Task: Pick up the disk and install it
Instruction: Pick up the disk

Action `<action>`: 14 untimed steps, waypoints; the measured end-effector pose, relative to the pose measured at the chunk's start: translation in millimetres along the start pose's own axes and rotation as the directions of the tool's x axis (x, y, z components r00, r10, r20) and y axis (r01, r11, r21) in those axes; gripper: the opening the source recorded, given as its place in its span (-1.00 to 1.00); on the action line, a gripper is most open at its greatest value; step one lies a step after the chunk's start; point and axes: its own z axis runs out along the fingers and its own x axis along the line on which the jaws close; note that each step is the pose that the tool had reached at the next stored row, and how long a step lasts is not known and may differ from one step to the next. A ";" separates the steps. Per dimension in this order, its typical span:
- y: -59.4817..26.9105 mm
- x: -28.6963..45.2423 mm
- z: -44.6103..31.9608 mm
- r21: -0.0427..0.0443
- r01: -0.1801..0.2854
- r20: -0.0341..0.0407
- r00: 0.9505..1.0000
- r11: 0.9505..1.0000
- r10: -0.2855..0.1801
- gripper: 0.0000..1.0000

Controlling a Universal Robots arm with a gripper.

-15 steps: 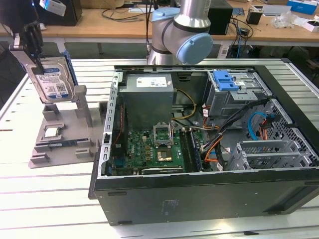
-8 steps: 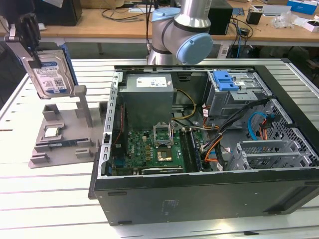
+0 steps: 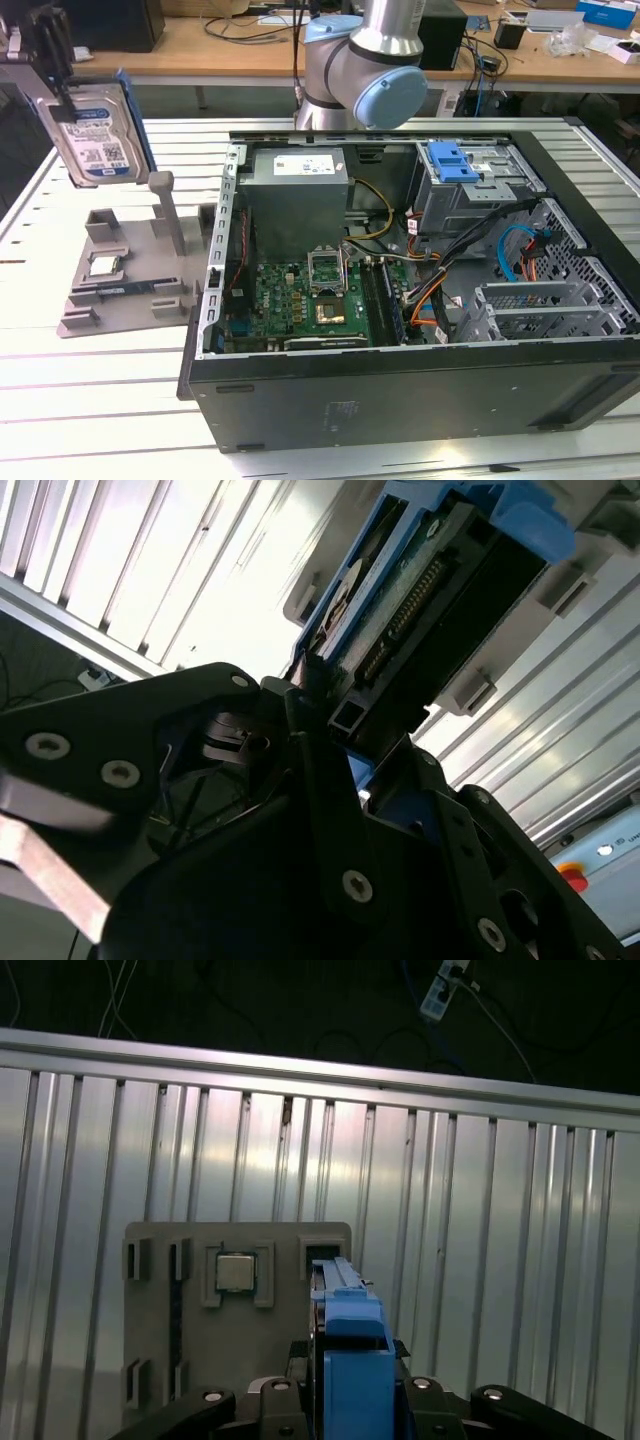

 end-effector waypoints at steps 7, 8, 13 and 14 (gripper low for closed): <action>0.7 -0.7 -16.1 0.000 0.000 0.000 1.000 1.000 0.000 -0.26; 0.8 -0.8 -18.2 0.000 0.000 0.000 1.000 1.000 0.000 -0.26; 1.3 -1.3 -29.4 0.000 0.000 0.000 1.000 1.000 0.000 -0.26; 1.3 -1.3 -31.1 0.000 0.000 0.000 1.000 1.000 0.000 -0.26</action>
